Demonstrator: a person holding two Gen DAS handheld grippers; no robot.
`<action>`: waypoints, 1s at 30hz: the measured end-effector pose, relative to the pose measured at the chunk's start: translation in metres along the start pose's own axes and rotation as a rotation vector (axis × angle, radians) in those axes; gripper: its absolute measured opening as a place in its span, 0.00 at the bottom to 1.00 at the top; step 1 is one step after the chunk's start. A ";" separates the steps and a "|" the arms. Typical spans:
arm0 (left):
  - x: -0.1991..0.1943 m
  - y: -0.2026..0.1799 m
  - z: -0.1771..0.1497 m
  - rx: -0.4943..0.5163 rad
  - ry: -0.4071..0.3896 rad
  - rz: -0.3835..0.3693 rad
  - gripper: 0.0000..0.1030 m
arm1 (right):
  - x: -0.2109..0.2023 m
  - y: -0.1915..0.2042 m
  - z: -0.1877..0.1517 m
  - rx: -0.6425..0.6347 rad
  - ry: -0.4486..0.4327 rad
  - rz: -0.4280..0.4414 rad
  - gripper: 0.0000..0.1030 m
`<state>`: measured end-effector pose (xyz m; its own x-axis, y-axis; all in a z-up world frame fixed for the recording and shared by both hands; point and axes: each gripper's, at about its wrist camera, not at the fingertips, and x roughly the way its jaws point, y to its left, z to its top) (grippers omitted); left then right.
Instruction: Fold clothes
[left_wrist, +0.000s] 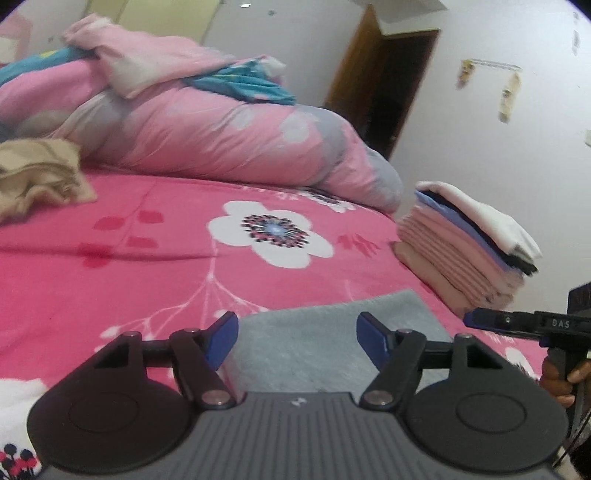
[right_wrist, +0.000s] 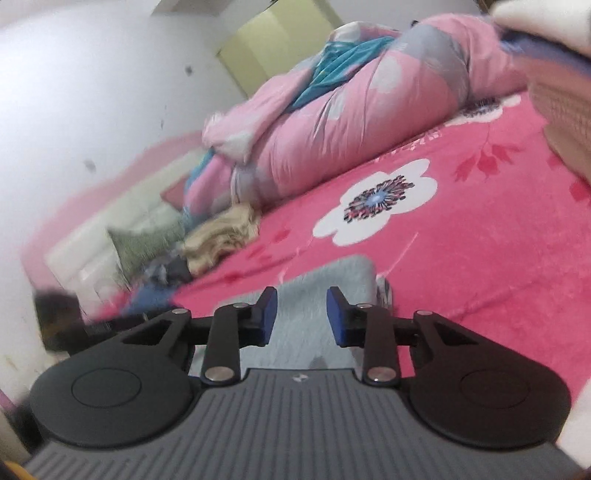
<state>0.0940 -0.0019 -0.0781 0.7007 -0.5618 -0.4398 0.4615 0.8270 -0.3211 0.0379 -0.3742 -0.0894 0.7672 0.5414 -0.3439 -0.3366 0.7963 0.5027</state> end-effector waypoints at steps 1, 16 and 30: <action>-0.002 -0.004 -0.002 0.017 0.005 -0.017 0.69 | -0.003 0.004 -0.003 -0.009 -0.002 -0.007 0.27; 0.005 -0.061 -0.071 0.322 0.159 -0.168 0.70 | 0.003 0.026 -0.050 -0.149 0.161 -0.204 0.25; -0.028 -0.087 -0.073 0.451 0.095 -0.199 0.76 | -0.061 -0.017 -0.054 0.390 0.072 -0.188 0.53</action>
<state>-0.0049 -0.0598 -0.0990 0.5323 -0.6915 -0.4883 0.7850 0.6192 -0.0212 -0.0325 -0.4057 -0.1195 0.7505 0.4253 -0.5059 0.0476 0.7287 0.6832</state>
